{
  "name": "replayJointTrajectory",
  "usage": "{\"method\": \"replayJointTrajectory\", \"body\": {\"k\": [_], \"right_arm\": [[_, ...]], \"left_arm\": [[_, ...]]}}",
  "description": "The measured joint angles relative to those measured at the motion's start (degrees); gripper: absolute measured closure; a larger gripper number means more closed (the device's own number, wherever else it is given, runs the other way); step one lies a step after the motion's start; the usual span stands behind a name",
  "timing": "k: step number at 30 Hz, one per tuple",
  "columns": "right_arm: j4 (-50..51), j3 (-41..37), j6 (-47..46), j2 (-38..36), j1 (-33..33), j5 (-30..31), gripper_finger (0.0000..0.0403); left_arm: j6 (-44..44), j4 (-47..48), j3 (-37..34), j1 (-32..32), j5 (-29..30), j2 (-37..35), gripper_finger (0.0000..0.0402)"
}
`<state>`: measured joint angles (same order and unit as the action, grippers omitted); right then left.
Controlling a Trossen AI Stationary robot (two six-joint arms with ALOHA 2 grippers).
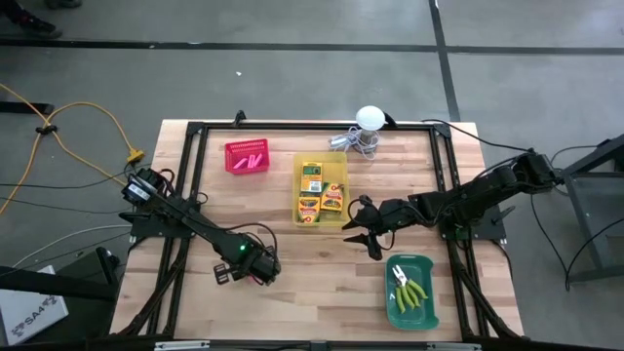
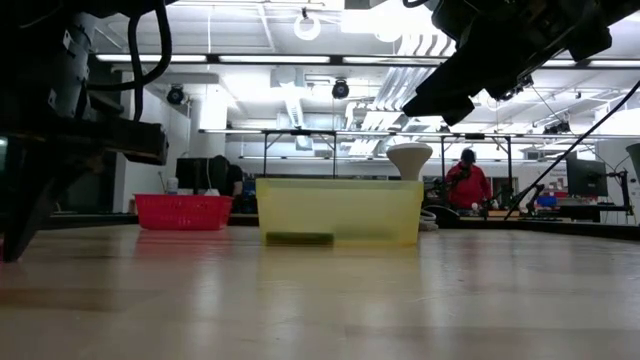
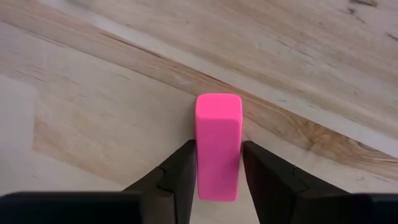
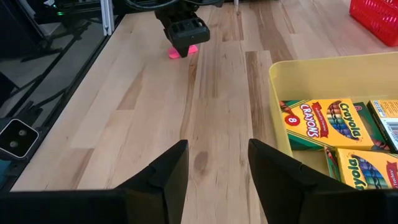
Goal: Pick & Place School Supplies
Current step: Put the pink eraser into the red bin
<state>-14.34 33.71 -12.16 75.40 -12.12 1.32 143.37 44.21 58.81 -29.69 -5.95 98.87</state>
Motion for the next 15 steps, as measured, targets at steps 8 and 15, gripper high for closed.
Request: {"method": "replayJointTrajectory", "body": {"k": [8, 15], "right_arm": [[-0.01, 0.0, 0.0, 0.0, 0.0, 0.0, 0.0247], [0.01, 0.0, 0.0, 0.0, 0.0, 0.0, 0.0247]], "left_arm": [[0.0, 0.17, 0.0, 0.0, -0.07, 0.02, 0.0305], [-1.0, 0.22, 0.0, 0.0, -0.18, 0.02, 0.0308]]}}
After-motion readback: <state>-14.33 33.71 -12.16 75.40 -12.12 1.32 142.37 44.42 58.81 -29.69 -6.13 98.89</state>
